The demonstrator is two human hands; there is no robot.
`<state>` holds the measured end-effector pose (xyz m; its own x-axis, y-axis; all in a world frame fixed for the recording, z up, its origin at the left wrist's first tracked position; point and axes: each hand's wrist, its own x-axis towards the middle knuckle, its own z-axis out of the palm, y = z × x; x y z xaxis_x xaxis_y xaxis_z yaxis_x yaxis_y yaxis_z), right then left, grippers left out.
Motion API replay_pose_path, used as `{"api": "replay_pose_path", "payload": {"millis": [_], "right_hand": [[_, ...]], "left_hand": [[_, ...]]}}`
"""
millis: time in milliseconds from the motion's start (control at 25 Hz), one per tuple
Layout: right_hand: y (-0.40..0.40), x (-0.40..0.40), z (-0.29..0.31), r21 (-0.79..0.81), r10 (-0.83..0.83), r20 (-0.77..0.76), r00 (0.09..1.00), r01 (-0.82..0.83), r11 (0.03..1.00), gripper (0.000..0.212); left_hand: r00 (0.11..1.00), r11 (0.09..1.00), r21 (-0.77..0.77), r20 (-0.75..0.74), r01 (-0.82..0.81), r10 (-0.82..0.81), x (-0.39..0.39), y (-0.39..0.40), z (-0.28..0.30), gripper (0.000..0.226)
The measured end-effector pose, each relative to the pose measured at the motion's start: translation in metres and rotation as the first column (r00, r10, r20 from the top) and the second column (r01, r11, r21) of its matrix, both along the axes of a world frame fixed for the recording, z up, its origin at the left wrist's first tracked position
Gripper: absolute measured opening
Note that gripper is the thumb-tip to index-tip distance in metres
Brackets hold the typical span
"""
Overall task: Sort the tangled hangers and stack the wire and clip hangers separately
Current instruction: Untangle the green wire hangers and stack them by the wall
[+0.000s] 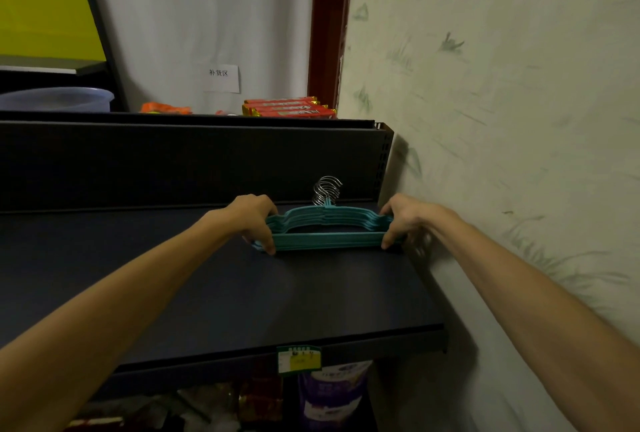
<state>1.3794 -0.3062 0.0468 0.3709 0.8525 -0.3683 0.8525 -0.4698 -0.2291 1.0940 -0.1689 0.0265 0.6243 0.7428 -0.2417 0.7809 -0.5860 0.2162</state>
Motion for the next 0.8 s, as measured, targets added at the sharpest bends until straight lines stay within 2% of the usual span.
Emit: {"api": "replay_pose_path", "payload": {"millis": [80,160,240,400,520,640,800], "right_hand": [[0.003,-0.001,-0.002,-0.033,0.037,0.054,0.998,-0.035,0.999,0.096],[0.006,-0.003,-0.007,-0.049,0.085,0.128,0.988,-0.079,0.996,0.104],[0.008,-0.002,-0.008,-0.040,0.112,0.162,0.980,-0.107,0.993,0.105],[0.006,0.001,-0.001,-0.037,0.152,0.172,0.973,-0.148,0.988,0.101],[0.006,-0.001,0.005,-0.058,0.133,0.129,0.983,-0.127,0.990,0.097],[0.006,-0.002,0.006,-0.065,0.120,0.114,0.986,-0.113,0.991,0.095],[0.009,-0.005,-0.002,-0.166,0.157,0.187,0.970,-0.126,0.978,0.097]], "left_hand": [[0.999,1.000,0.022,-0.033,0.008,-0.007,0.002,-0.002,-0.002,0.086],[0.999,0.999,-0.036,-0.033,-0.029,0.027,0.006,-0.005,0.001,0.084],[0.997,0.994,-0.083,-0.030,-0.068,0.066,0.009,-0.005,0.004,0.078],[0.992,0.992,-0.056,-0.058,-0.115,0.112,0.013,-0.007,0.005,0.067],[0.988,0.989,-0.055,-0.075,-0.140,0.136,0.016,-0.007,0.005,0.064],[0.988,0.990,-0.060,-0.095,-0.131,0.125,0.017,-0.005,0.006,0.069],[0.991,0.994,-0.084,-0.119,-0.068,0.058,0.014,0.000,0.004,0.094]]}}
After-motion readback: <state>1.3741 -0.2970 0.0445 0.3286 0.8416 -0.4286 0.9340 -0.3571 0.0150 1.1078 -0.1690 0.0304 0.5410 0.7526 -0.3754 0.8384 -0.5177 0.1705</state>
